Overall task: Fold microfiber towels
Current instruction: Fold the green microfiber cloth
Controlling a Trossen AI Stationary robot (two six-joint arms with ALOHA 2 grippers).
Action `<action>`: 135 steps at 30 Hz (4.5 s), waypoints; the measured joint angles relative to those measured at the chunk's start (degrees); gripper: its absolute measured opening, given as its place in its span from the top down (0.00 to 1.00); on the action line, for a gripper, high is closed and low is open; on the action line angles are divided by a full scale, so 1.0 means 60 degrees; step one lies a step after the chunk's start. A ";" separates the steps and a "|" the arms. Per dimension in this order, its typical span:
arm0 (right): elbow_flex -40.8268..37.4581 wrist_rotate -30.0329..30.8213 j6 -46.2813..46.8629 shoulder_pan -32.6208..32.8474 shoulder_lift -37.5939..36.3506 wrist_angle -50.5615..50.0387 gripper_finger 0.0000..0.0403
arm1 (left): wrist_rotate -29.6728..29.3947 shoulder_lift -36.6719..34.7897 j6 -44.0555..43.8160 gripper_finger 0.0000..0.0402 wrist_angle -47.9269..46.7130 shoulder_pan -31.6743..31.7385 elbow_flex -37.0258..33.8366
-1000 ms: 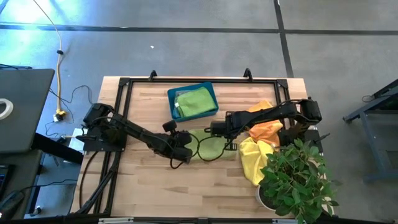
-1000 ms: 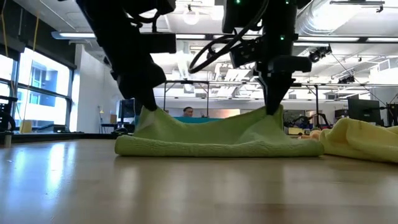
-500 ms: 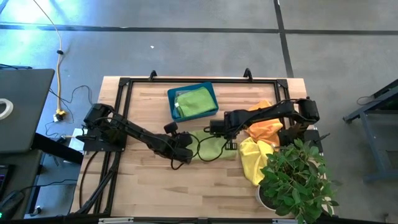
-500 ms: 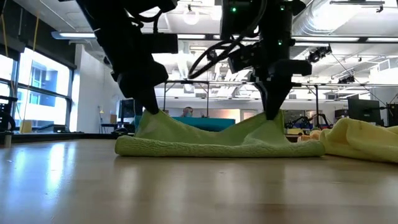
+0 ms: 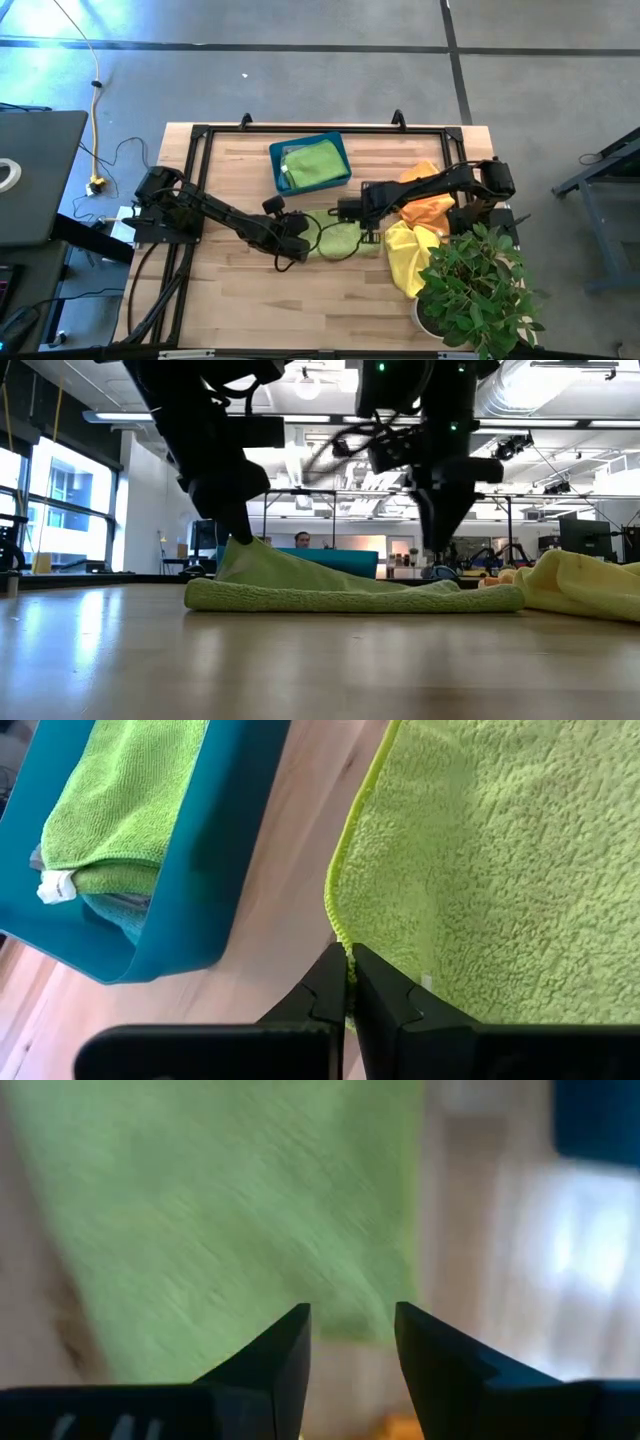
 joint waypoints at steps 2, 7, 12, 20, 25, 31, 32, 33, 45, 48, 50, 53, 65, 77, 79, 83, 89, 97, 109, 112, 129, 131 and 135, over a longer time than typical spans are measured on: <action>-0.0254 -0.0042 -0.0103 0.0206 0.0004 0.0442 0.65 | 0.0111 0.0000 -0.0003 0.99 -0.0122 0.0000 0.0000; -0.1202 -0.0042 0.0242 0.0642 0.0007 0.1202 0.66 | 0.0303 0.0109 -0.0007 0.99 -0.0335 0.0000 0.0002; -0.1927 -0.0043 0.0697 0.1038 0.0007 0.1922 0.66 | 0.0603 0.0565 -0.0003 0.99 -0.0243 0.0000 0.0004; -0.2360 0.0070 0.1004 0.1400 -0.0007 0.2428 0.66 | 0.1018 0.1107 -0.0261 0.84 -0.0297 -0.0022 0.0004; -0.2363 0.0096 0.1215 0.1515 -0.0007 0.2435 0.66 | 0.1080 0.0939 -0.0265 0.70 -0.0800 0.0007 0.0025; -0.2360 0.0096 0.1365 0.1767 -0.0194 0.2278 0.66 | 0.1431 0.0945 -0.0753 0.64 -0.2834 0.0011 0.0836; -0.2360 0.0197 0.1442 0.1810 -0.0321 0.2258 0.66 | 0.1657 0.0943 -0.0736 0.64 -0.2913 0.0004 0.0926; -0.2356 0.0254 0.1514 0.1852 -0.0464 0.2153 0.66 | 0.1907 0.0943 -0.0628 0.64 -0.3002 -0.0021 0.1007; -0.2365 0.1861 0.2582 0.2429 -0.2531 0.0511 0.66 | 0.4118 0.0969 0.2761 0.69 -0.0774 -0.0352 0.1586; -0.2367 0.2399 0.2738 0.2590 -0.2809 0.0499 0.66 | 0.4414 0.1132 0.3232 0.70 -0.0375 -0.0146 0.1577; -0.2367 0.2548 0.2925 0.2666 -0.2833 0.0509 0.66 | 0.4689 0.1278 0.3330 0.70 -0.0169 0.0021 0.1577; -0.2648 0.2689 0.3153 0.2798 -0.2841 0.0896 0.66 | 0.4849 0.1604 0.3344 0.71 -0.0215 0.0232 0.1577; -0.6384 0.2109 0.5273 0.3314 -0.3960 0.4779 0.66 | 0.5342 0.2167 0.3463 0.76 -0.0088 0.0390 0.1609; -0.7259 0.1557 0.8050 0.3322 -0.4073 0.7969 0.66 | 0.6073 0.2189 -0.0129 0.80 0.0246 -0.0178 0.1599; -0.7259 0.1505 0.7950 0.3325 -0.3976 0.8245 0.66 | 0.6153 0.2191 -0.0456 0.81 0.0439 -0.0339 0.1599; -0.7234 0.1501 0.7729 0.3324 -0.3850 0.8416 0.66 | 0.6450 0.2208 -0.0550 0.82 0.1062 -0.0543 0.1588; -0.7136 0.1536 0.7081 0.3252 -0.3959 0.8397 0.66 | 0.6762 0.2226 -0.0395 0.83 0.1897 -0.0699 0.1588; -0.6451 0.2232 0.5323 0.2640 -0.3858 0.8533 0.66 | 0.7342 0.2226 -0.0503 0.84 0.2026 -0.0613 0.1585; -0.6451 0.0673 0.4819 0.1398 -0.2039 1.0908 0.66 | 0.7523 0.2251 -0.0502 0.85 0.2503 -0.0721 0.1574; -0.6451 0.0583 0.4588 0.1347 -0.1629 1.1465 0.66 | 0.7488 0.2251 -0.0502 0.85 0.2507 -0.0721 0.1574; -0.6451 0.0602 0.4204 0.0168 -0.1272 1.1153 0.66 | 0.7186 0.2251 -0.0409 0.86 0.2517 -0.0817 0.1581; -0.6458 0.0431 0.4151 0.0167 -0.1411 1.1145 0.66 | 0.6829 0.2251 -0.0306 0.86 0.2543 -0.0827 0.1581; -0.6458 0.0018 0.4168 0.0230 -0.1913 1.0706 0.66 | 0.6300 0.2255 0.0071 0.87 0.2569 -0.0639 0.1584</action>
